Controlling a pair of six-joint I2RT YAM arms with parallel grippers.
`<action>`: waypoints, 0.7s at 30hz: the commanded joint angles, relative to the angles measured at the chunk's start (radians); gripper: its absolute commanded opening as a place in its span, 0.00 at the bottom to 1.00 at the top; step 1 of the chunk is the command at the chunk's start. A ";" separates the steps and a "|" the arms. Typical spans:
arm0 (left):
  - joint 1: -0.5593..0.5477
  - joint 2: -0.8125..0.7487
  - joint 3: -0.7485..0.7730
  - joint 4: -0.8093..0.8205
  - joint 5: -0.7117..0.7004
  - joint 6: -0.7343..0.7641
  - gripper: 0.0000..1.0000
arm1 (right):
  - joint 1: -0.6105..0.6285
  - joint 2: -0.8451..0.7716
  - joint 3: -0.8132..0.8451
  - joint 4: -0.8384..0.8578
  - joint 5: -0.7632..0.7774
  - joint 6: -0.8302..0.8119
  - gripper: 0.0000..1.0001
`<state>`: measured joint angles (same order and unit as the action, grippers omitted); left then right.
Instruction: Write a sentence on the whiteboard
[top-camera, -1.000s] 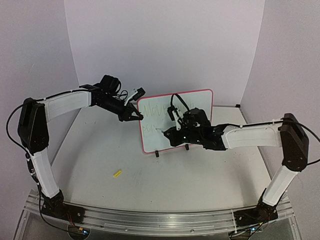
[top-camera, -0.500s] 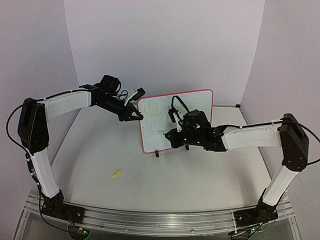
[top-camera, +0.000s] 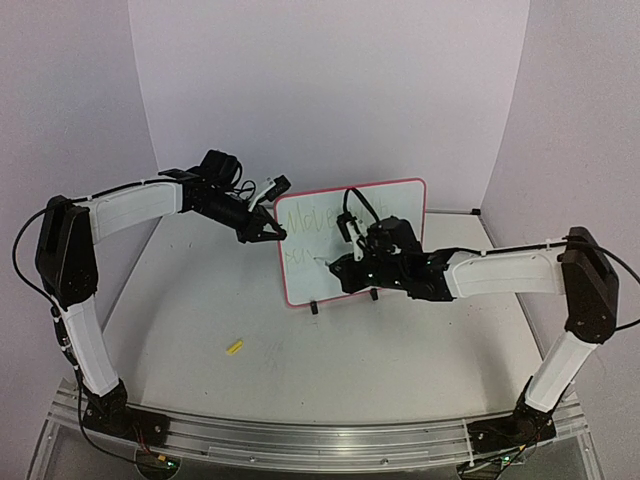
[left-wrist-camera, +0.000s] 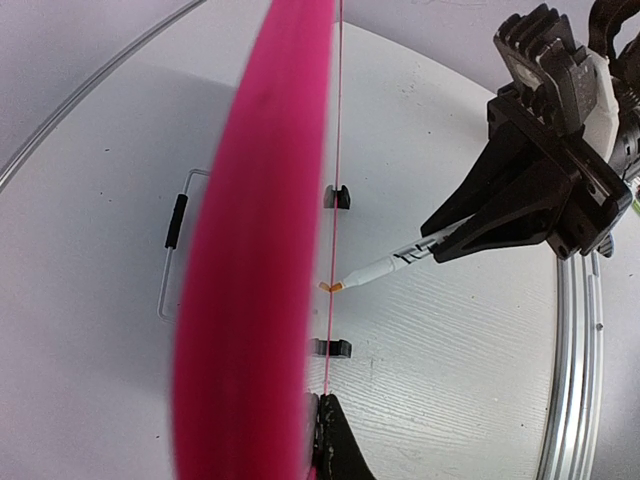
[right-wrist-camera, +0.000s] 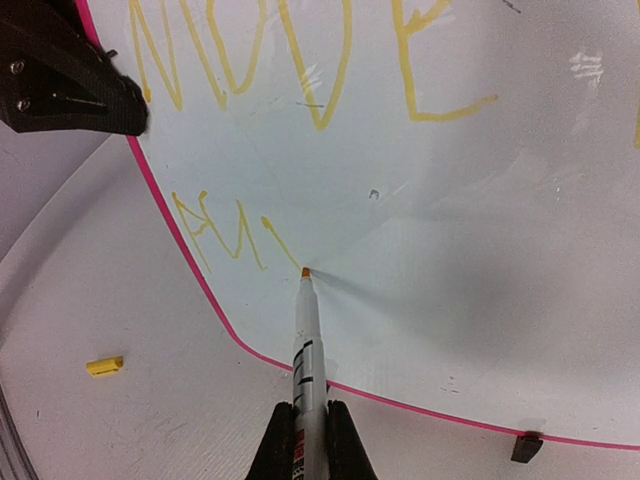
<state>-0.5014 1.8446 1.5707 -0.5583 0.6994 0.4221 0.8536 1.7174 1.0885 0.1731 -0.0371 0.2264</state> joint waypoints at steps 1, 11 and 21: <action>-0.002 0.006 -0.011 -0.036 -0.125 0.081 0.00 | -0.002 -0.061 0.016 0.057 0.066 0.008 0.00; -0.002 0.004 -0.012 -0.037 -0.123 0.080 0.00 | -0.003 -0.051 -0.004 0.056 0.084 0.028 0.00; -0.003 0.002 -0.012 -0.037 -0.121 0.079 0.00 | -0.003 -0.065 -0.023 0.055 0.105 0.036 0.00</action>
<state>-0.5014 1.8446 1.5707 -0.5583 0.6998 0.4213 0.8536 1.6844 1.0637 0.1969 0.0211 0.2520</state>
